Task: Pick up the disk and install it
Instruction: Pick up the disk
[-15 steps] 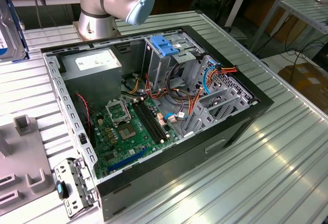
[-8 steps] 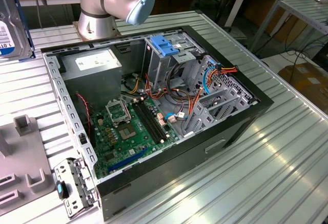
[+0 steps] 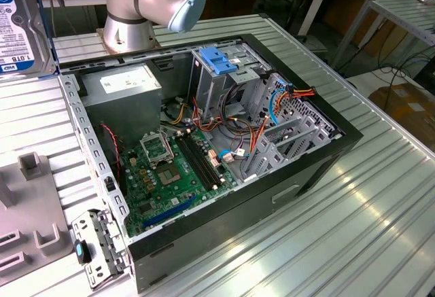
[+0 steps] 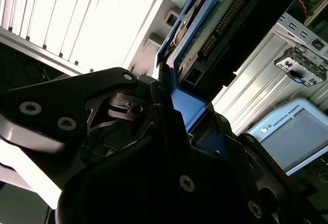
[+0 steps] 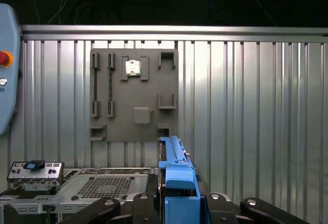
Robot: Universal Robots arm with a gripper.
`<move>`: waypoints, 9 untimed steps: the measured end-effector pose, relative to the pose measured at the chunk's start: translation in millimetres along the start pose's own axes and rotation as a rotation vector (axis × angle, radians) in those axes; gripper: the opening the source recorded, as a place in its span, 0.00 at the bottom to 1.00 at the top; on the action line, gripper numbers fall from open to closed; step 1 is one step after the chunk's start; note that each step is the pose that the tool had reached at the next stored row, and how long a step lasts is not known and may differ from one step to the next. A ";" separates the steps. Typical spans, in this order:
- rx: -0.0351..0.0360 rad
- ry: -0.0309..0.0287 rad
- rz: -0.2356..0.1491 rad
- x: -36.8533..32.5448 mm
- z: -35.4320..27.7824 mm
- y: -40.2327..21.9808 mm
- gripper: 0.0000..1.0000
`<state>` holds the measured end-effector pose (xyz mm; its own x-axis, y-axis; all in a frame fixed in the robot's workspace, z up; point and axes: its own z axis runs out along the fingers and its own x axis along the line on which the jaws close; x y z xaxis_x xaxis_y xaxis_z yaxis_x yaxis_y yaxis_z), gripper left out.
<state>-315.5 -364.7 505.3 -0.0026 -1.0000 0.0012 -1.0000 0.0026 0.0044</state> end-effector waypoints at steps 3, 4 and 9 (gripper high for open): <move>0.0000 0.0000 0.000 0.0 0.0 -6.4 0.37; 0.0000 0.0000 0.000 0.0 0.0 -7.6 0.37; 0.0001 0.0000 0.000 0.0 0.0 -14.9 0.37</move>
<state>-300.6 -364.8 505.3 -0.0026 -1.0000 0.0011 -1.0000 0.0026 0.0043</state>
